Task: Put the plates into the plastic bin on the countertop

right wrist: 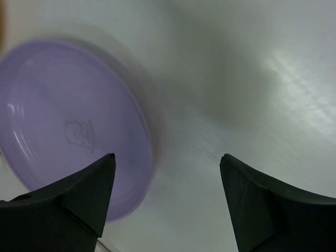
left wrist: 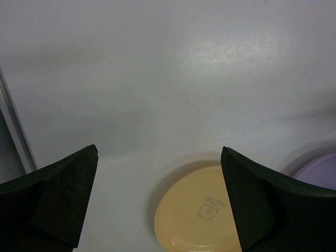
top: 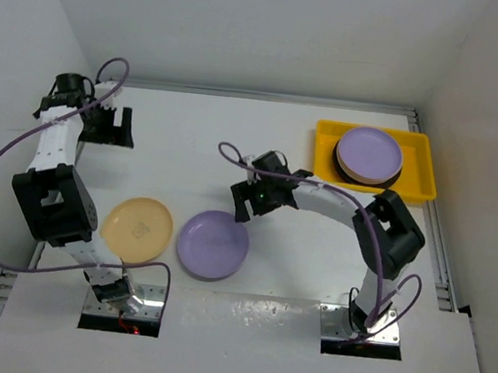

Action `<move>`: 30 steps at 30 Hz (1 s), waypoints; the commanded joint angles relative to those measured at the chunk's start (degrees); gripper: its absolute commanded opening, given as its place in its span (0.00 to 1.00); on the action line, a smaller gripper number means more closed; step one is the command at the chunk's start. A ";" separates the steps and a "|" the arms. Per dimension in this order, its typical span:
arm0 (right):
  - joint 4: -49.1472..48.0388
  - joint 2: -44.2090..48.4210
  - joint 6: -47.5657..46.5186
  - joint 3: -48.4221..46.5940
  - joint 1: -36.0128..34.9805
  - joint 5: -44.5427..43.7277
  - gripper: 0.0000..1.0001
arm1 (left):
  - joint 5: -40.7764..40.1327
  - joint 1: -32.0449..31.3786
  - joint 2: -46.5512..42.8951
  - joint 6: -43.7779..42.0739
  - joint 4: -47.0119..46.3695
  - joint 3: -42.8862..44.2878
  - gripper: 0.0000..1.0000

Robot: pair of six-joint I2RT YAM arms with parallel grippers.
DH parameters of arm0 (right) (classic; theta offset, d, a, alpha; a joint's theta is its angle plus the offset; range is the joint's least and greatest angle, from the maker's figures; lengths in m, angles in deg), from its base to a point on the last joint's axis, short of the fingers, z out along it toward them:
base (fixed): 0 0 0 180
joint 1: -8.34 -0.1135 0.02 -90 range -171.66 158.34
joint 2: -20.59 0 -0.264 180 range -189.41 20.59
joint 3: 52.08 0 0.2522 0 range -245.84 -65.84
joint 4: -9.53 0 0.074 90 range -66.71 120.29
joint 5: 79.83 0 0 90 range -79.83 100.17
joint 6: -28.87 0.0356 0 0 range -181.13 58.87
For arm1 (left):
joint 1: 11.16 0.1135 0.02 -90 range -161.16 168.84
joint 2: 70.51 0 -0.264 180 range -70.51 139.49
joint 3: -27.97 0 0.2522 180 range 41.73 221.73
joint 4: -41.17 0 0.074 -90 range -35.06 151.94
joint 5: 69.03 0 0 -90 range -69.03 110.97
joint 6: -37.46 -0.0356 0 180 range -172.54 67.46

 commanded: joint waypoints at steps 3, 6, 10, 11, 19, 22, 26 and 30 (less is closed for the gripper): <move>-2.86 -2.83 5.12 3.70 -5.83 -0.54 0.73 | 0.66 6.56 -7.64 -5.24 1.34 -11.45 1.00; -4.44 -3.36 6.70 7.39 -7.86 -2.56 0.58 | 0.14 9.28 -10.10 -6.65 1.34 -16.73 1.00; -5.41 -1.10 9.60 9.41 -6.73 -5.99 0.02 | 0.14 10.52 -11.43 -7.79 1.34 -18.15 1.00; -5.50 1.71 10.30 10.03 -4.73 -7.82 0.00 | 0.66 10.52 -11.43 -7.79 1.34 -18.15 1.00; 0.21 19.02 12.33 7.50 19.26 -10.93 0.00 | 0.66 10.52 -9.50 -8.32 1.87 -13.76 1.00; 3.10 20.19 11.81 3.47 33.47 -11.35 0.00 | 0.66 9.83 -8.18 -8.85 1.87 -13.23 1.00; 6.27 15.28 11.89 -2.43 49.24 -10.92 0.00 | 0.14 8.68 -6.77 -9.99 1.87 -13.23 1.00; 9.87 5.89 11.63 -10.61 55.40 -10.92 0.00 | 0.14 7.54 -4.05 -9.99 1.87 -12.61 0.99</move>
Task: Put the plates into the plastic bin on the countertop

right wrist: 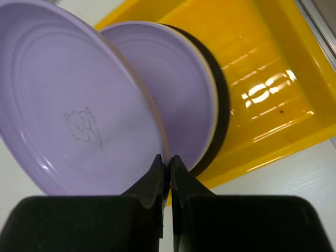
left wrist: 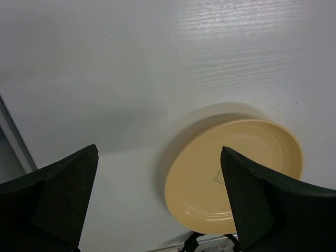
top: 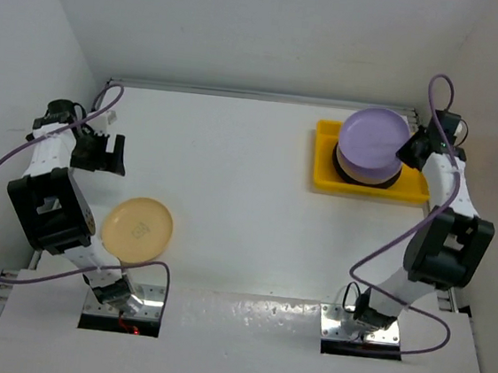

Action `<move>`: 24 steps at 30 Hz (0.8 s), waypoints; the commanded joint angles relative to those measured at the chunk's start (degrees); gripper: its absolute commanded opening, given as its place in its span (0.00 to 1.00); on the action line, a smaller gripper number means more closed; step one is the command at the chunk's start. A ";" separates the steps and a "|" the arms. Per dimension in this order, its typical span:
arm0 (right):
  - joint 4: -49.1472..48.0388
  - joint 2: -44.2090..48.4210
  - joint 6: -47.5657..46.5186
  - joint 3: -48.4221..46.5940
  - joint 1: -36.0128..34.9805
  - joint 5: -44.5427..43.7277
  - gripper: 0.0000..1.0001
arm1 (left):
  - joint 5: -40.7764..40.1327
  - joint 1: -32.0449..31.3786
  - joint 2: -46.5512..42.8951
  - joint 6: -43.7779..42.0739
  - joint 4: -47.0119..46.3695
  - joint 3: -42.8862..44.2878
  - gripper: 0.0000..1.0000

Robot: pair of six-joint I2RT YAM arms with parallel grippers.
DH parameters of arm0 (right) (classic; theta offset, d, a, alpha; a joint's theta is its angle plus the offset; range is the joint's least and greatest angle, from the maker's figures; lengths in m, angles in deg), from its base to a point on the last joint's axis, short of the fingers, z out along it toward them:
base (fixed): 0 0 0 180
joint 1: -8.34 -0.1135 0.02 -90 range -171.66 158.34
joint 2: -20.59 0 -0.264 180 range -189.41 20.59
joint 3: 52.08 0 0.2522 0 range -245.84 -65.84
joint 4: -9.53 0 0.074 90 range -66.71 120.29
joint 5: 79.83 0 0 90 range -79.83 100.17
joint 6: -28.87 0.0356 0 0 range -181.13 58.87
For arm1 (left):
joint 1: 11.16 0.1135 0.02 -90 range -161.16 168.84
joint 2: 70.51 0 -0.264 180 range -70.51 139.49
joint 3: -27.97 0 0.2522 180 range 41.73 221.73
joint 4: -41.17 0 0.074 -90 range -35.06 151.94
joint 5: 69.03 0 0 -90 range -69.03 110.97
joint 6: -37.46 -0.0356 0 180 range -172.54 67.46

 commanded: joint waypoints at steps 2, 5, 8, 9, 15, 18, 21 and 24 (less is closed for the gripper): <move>5.07 -9.11 0.88 -6.56 3.00 1.04 0.00 | -0.23 -0.92 2.36 -0.68 0.34 3.26 0.99; 1.22 -12.36 2.99 -6.57 4.68 3.40 0.00 | -0.24 -1.45 3.86 -1.55 0.95 3.26 0.99; 1.63 -16.40 1.42 -9.01 5.21 4.90 0.22 | -0.24 -2.06 5.00 -6.28 2.89 1.60 0.99; 2.17 -17.21 1.06 -9.81 5.21 4.29 0.36 | -1.11 -2.07 5.52 -7.17 3.68 0.81 0.99; 4.81 -16.35 -2.71 -10.79 4.60 2.18 0.83 | -3.31 -2.59 4.39 -14.03 3.52 -8.33 0.99; 4.46 -12.23 -5.35 -8.86 3.72 1.48 0.84 | -5.33 -3.11 4.39 -14.74 1.05 -13.51 0.99; 3.33 -7.05 -6.85 -5.62 2.14 -0.02 0.86 | -6.47 -3.12 5.70 -15.35 -0.79 -16.60 0.95; 2.00 -1.59 -7.99 -2.10 0.29 -0.63 0.86 | -8.66 -3.12 7.54 -14.57 -3.51 -18.79 0.87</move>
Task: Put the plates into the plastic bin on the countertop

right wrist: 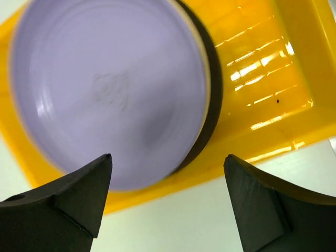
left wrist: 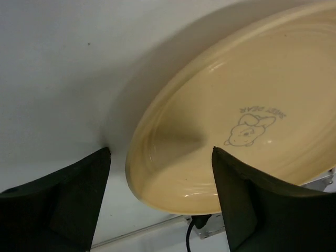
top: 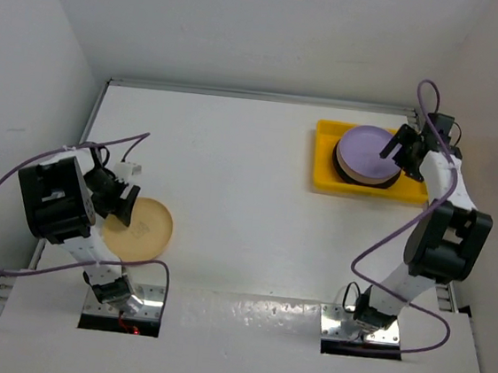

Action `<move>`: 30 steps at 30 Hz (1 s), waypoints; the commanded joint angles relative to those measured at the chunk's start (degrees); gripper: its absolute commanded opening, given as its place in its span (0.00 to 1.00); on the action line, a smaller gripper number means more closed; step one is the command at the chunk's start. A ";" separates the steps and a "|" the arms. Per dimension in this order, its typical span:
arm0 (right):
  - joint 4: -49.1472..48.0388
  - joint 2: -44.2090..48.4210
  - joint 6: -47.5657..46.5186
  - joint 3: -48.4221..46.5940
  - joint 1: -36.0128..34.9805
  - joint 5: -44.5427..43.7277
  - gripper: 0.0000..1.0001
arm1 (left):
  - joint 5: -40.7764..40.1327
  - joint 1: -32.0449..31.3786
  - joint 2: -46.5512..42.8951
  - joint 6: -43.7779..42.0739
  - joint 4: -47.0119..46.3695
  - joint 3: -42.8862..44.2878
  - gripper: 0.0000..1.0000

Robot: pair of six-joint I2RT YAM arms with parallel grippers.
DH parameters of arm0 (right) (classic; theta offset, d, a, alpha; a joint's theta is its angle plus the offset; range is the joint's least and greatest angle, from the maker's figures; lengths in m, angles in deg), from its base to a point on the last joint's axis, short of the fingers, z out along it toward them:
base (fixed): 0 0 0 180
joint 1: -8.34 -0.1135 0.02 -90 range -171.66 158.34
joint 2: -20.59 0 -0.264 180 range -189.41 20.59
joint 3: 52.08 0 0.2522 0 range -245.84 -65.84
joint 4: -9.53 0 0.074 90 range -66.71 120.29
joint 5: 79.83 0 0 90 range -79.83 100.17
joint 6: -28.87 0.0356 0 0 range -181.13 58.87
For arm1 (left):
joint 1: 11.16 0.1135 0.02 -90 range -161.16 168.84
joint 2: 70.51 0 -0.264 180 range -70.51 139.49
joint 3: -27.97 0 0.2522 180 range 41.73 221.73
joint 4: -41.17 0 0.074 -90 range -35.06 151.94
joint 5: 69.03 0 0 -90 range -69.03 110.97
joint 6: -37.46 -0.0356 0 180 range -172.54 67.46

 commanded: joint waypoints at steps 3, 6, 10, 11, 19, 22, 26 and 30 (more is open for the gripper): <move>-4.41 11.16 -3.36 4.87 -4.29 -1.42 0.86 | -4.71 -0.58 4.23 1.69 -7.61 -1.86 0.53; -5.55 17.12 -3.80 10.31 -8.24 -0.54 0.83 | -1.30 -1.11 7.14 2.83 -5.77 0.32 0.11; -5.39 18.82 -5.04 13.41 -19.31 -1.06 0.82 | 5.65 -2.86 7.05 4.14 -5.23 2.87 0.00; -5.21 18.73 -4.86 14.02 -20.63 -1.59 0.82 | 7.14 -3.48 6.27 5.46 -4.71 3.84 0.00; -8.63 17.15 -3.28 16.05 -37.77 -0.63 0.82 | 18.05 -16.55 3.10 13.37 -4.18 20.36 0.00; -9.51 17.23 -4.59 15.69 -40.59 0.07 0.82 | 18.58 -21.39 3.10 15.23 -3.65 26.86 0.00; -10.48 18.82 -5.56 15.61 -42.62 2.18 0.82 | 18.58 -26.59 3.10 16.89 -2.60 33.28 0.00; -11.35 21.80 -6.35 16.48 -42.53 2.80 0.82 | 19.11 -30.81 3.10 18.03 -2.60 36.01 0.00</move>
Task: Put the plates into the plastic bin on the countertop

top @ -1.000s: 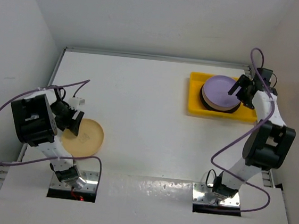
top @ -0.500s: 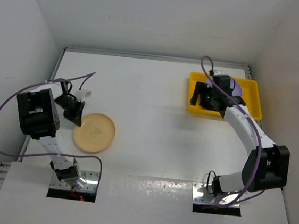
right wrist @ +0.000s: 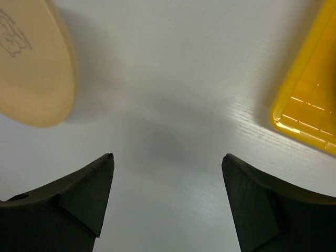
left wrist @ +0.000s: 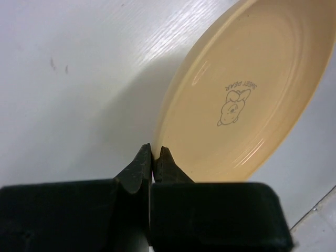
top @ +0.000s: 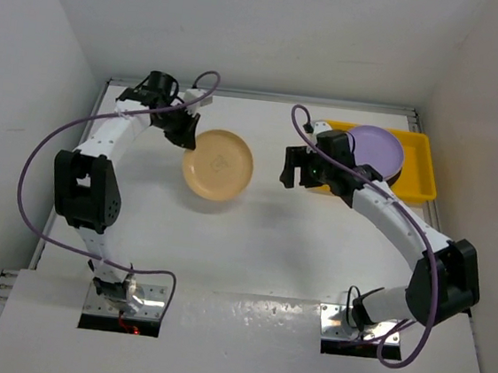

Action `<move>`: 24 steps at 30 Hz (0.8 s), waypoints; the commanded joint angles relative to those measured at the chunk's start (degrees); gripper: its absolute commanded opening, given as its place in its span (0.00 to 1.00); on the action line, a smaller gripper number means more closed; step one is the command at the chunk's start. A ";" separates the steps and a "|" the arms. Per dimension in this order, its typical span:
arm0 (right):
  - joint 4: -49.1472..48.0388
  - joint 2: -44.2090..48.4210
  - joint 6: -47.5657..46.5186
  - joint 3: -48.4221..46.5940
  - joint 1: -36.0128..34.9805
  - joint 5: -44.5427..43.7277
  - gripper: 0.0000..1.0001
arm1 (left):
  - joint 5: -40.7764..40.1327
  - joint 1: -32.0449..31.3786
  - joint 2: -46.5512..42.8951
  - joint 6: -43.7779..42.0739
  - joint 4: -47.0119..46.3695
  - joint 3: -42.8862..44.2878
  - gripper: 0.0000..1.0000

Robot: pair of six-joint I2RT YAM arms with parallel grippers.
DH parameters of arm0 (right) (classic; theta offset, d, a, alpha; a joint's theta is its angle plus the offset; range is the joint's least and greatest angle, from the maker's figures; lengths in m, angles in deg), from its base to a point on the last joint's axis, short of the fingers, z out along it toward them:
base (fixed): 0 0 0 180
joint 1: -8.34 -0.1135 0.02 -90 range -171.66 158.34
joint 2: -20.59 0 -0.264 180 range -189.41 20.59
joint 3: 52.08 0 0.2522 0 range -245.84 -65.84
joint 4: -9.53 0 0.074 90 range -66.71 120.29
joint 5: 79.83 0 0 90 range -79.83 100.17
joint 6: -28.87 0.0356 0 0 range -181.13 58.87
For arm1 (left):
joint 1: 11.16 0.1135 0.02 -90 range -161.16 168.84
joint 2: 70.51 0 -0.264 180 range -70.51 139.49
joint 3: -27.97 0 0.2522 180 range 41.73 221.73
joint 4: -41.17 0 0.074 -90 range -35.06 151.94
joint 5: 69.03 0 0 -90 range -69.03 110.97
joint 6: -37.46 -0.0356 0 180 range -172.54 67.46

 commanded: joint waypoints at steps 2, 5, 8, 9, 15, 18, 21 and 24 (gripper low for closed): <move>-5.43 6.17 -1.41 1.20 0.44 2.06 0.82 | 2.74 -4.43 -1.95 2.91 1.27 4.57 0.00; -7.28 7.68 -2.64 1.65 -0.17 2.68 0.82 | 1.34 -7.34 -1.34 3.44 1.80 6.77 0.00; -7.55 7.34 -2.47 1.12 -0.17 2.50 0.82 | 0.72 -8.49 -0.81 3.44 2.33 8.08 0.00; -7.12 6.64 -2.30 0.69 -0.26 2.50 0.82 | 0.72 -9.36 -0.81 3.44 2.33 8.79 0.00; -11.49 2.42 1.74 0.51 -1.66 6.10 0.79 | 1.24 -11.13 -0.81 3.44 3.64 9.32 0.00; -12.73 -1.09 3.32 -0.11 -3.42 4.62 0.72 | 2.29 -12.27 -0.81 4.05 3.64 9.94 0.00; -14.75 -3.82 5.17 -0.46 -3.42 4.70 0.49 | 2.82 -12.27 -0.81 4.06 3.64 9.94 0.00; -16.17 -4.71 6.67 -0.46 -3.34 3.04 0.25 | 2.82 -12.27 -0.81 4.06 3.64 10.46 0.00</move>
